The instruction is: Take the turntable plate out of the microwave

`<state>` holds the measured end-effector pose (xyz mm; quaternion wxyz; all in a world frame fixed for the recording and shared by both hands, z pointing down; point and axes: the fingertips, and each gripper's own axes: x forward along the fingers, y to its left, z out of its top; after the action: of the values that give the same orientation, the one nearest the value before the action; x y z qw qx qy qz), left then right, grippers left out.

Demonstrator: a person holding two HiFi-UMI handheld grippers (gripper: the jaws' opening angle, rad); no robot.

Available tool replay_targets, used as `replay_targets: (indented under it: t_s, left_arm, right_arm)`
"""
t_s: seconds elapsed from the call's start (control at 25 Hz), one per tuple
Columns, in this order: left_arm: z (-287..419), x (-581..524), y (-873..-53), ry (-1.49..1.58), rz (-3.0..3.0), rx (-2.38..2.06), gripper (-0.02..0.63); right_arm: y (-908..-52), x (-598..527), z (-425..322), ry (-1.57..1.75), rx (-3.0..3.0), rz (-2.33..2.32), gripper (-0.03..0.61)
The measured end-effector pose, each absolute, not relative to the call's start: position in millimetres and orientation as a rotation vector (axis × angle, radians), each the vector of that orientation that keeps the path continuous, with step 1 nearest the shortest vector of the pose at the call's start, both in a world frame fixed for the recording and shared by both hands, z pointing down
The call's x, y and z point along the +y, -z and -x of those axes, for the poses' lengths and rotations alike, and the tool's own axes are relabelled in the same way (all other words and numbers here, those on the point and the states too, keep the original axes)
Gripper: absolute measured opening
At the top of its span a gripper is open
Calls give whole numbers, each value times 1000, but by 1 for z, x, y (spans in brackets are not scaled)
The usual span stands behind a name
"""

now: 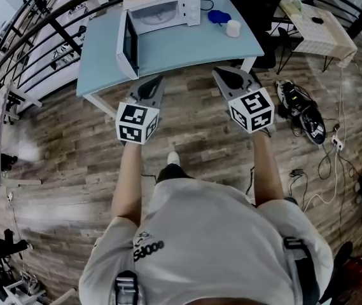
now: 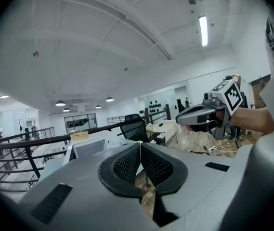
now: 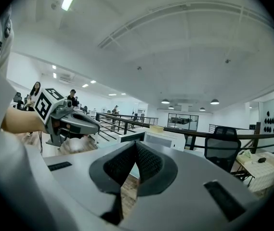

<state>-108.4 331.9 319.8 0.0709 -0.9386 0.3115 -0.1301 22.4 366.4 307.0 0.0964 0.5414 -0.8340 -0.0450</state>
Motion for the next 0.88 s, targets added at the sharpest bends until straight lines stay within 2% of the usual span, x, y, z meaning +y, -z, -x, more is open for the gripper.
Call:
replay_targets:
  t_s: [0.32, 0.88]
  left_arm:
    - [87, 261, -340, 409, 2841, 923, 18]
    - [53, 20, -318, 347, 2875, 882, 18]
  right_arm:
    - [-328, 308, -55, 69, -2434, -1663, 3]
    - [-296, 89, -90, -118, -2480, -1743, 3]
